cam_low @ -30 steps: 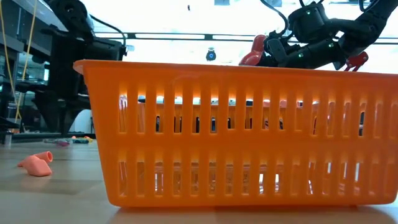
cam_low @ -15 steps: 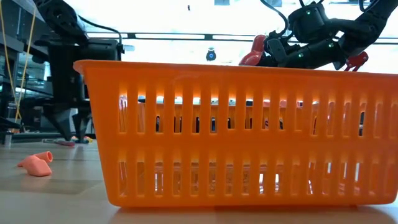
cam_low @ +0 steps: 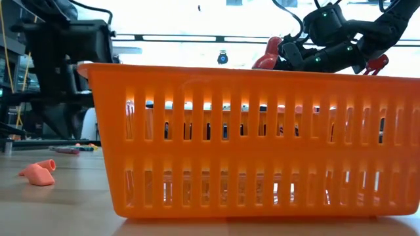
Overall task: Sort crayons
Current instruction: Put the pink crayon into the top blue bin
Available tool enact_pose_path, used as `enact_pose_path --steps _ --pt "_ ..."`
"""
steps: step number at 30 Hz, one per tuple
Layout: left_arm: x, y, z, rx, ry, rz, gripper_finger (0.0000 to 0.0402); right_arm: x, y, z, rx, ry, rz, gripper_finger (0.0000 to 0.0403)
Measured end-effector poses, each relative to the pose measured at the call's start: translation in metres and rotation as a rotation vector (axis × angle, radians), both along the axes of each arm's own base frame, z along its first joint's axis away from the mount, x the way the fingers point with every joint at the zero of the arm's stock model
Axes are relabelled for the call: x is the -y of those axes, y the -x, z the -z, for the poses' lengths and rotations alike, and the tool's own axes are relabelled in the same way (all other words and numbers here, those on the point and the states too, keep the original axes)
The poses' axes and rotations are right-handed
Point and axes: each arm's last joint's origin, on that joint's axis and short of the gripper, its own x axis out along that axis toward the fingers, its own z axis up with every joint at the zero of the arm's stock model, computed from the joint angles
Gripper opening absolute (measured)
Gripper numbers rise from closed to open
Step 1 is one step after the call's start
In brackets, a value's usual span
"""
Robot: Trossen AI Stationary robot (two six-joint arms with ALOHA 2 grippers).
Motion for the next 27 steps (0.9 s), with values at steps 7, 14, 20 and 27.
enact_pose_path --steps 7,14,20,27 --pt "0.0 -0.005 -0.005 -0.116 0.006 0.29 0.0106 0.0 0.0 -0.001 0.013 0.007 0.0 0.0206" --pt "-0.008 -0.02 -0.024 -0.273 0.034 0.855 0.0105 0.0 -0.001 -0.003 0.03 0.016 -0.001 0.0206" --pt "-0.005 -0.028 -0.028 -0.235 0.081 1.123 0.0105 0.0 -0.001 -0.003 0.03 0.017 -0.001 0.0206" --pt "-0.007 -0.029 -0.024 -0.246 0.081 1.004 0.0105 0.0 -0.001 -0.003 0.03 0.017 -0.001 0.0206"
